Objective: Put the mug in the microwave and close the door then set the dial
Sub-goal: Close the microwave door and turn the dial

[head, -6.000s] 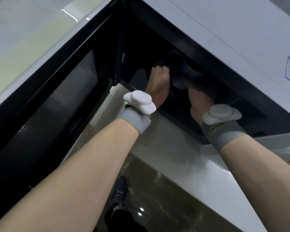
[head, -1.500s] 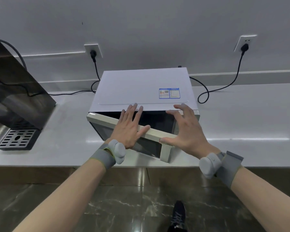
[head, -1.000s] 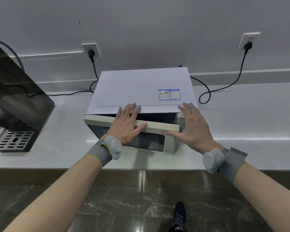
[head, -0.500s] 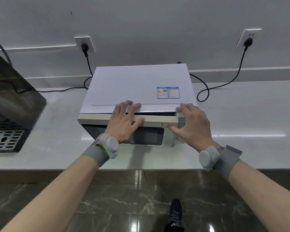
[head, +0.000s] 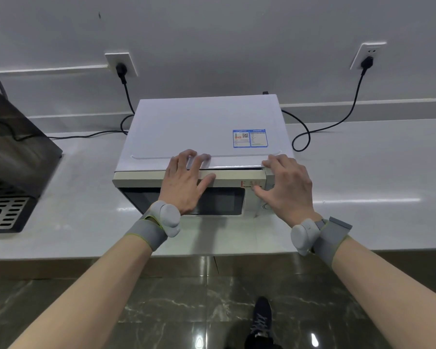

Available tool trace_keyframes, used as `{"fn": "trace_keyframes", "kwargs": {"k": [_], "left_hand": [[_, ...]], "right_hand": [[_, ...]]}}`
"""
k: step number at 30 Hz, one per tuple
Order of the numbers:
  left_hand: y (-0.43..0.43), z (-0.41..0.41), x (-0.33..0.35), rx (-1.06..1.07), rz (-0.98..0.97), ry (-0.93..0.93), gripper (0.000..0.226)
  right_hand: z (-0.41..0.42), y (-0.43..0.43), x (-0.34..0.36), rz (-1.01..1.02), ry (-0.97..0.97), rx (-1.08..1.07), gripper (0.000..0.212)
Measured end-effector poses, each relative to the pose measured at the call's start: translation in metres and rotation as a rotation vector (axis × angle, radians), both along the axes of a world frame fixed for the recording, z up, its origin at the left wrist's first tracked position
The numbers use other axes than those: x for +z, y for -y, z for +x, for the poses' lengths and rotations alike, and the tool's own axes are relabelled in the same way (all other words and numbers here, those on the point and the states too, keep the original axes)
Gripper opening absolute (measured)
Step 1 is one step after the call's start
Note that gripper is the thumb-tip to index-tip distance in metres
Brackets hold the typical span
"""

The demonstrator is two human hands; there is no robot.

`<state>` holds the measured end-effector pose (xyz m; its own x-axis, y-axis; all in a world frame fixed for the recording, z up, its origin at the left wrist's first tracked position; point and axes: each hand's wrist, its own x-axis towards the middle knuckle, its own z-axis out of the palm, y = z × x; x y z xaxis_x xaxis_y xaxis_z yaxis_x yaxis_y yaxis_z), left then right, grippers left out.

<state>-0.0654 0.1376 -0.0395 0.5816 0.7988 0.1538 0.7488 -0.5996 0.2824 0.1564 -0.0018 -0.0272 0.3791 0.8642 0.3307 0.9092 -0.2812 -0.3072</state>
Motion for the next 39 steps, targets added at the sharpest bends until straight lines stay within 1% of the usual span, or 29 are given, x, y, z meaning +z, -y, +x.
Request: {"fn": "trace_keyframes", "kwargs": {"k": [6, 10, 12, 15, 18, 20, 22, 23, 26, 27, 29, 31, 32, 34, 35, 37, 39], "left_hand": [[0.003, 0.008, 0.006, 0.036, -0.004, -0.018, 0.043], [0.006, 0.009, 0.012, 0.036, -0.038, -0.046, 0.043], [0.005, 0.011, 0.018, 0.04, -0.059, -0.078, 0.044], [0.007, 0.011, 0.028, 0.035, -0.044, -0.12, 0.045], [0.007, 0.011, 0.033, 0.006, 0.009, -0.175, 0.048], [0.006, 0.012, 0.035, -0.016, 0.026, -0.197, 0.049], [0.003, 0.008, 0.038, -0.005, 0.005, -0.207, 0.049], [0.0, 0.007, 0.038, 0.005, -0.01, -0.209, 0.049], [-0.006, 0.005, 0.041, 0.026, -0.077, -0.204, 0.051], [-0.007, 0.005, 0.041, 0.033, -0.105, -0.206, 0.053], [-0.01, 0.002, 0.039, 0.018, -0.136, -0.308, 0.063], [-0.01, 0.0, 0.035, -0.059, -0.097, -0.434, 0.082], [-0.01, 0.0, 0.033, -0.053, -0.097, -0.399, 0.081], [-0.009, 0.0, 0.032, -0.005, -0.112, -0.264, 0.066], [-0.008, 0.001, 0.031, -0.004, -0.115, -0.234, 0.064], [-0.009, 0.0, 0.029, -0.013, -0.111, -0.281, 0.066], [-0.01, -0.003, 0.03, -0.085, -0.057, -0.416, 0.083]], "right_hand": [[-0.004, -0.001, 0.002, 0.006, 0.021, -0.033, 0.052], [-0.006, -0.001, 0.003, -0.007, -0.002, -0.032, 0.05], [-0.004, -0.002, 0.006, -0.031, -0.053, -0.021, 0.05], [-0.002, 0.009, 0.012, -0.003, -0.217, 0.006, 0.046], [-0.001, 0.035, 0.005, 0.153, -0.294, -0.026, 0.029], [0.003, 0.054, -0.007, 0.179, -0.382, -0.109, 0.017], [0.009, 0.065, -0.018, 0.098, -0.514, -0.209, 0.009], [0.013, 0.07, -0.025, 0.031, -0.571, -0.257, 0.009], [0.018, 0.079, -0.044, -0.114, -0.677, -0.344, 0.019], [0.019, 0.08, -0.048, -0.144, -0.696, -0.359, 0.022], [0.017, 0.077, -0.055, -0.218, -0.731, -0.36, 0.027], [0.014, 0.071, -0.059, -0.284, -0.755, -0.359, 0.031], [0.013, 0.067, -0.061, -0.303, -0.757, -0.356, 0.032], [0.011, 0.06, -0.063, -0.315, -0.754, -0.349, 0.035], [0.009, 0.056, -0.064, -0.317, -0.757, -0.35, 0.036], [0.006, 0.049, -0.068, -0.32, -0.768, -0.357, 0.036], [0.003, 0.044, -0.071, -0.336, -0.764, -0.361, 0.035]]}}
